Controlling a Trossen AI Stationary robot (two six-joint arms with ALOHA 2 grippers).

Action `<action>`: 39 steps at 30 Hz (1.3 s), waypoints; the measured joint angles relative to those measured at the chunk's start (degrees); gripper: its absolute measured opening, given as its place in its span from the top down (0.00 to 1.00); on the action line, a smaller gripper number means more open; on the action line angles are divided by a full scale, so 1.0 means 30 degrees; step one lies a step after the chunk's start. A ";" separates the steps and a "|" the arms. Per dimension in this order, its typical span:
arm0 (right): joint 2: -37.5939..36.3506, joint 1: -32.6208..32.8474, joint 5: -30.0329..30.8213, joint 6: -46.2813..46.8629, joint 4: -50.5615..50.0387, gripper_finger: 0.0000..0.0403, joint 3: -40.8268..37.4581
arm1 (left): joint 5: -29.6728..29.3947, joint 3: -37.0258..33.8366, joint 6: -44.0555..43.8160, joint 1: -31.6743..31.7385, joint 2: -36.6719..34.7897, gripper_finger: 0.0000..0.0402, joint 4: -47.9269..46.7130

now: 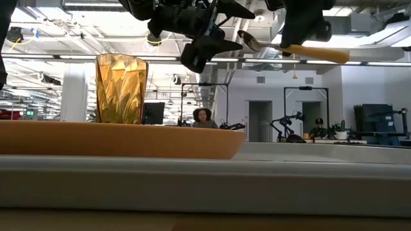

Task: Pick and place plate/cup/fork/spoon on tray
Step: Put the orange spoon on the gray tray to the right of the orange plate

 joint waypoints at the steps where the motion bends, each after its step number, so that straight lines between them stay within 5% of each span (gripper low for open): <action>1: -0.0004 0.0024 0.0006 0.0010 -0.0013 0.88 0.0000 | 0.0020 0.0000 -0.0052 0.0007 0.0000 0.36 0.0008; 19: -0.0011 0.0020 -0.0016 0.0044 -0.0077 0.88 0.0000 | 0.0223 -0.0007 0.0175 -0.0029 -0.0007 0.85 -0.0740; 39: -0.0026 0.0032 -0.0729 -0.0867 -0.0585 0.88 -0.0044 | -0.0131 -0.0062 0.0095 -0.0335 0.0908 0.99 -0.0645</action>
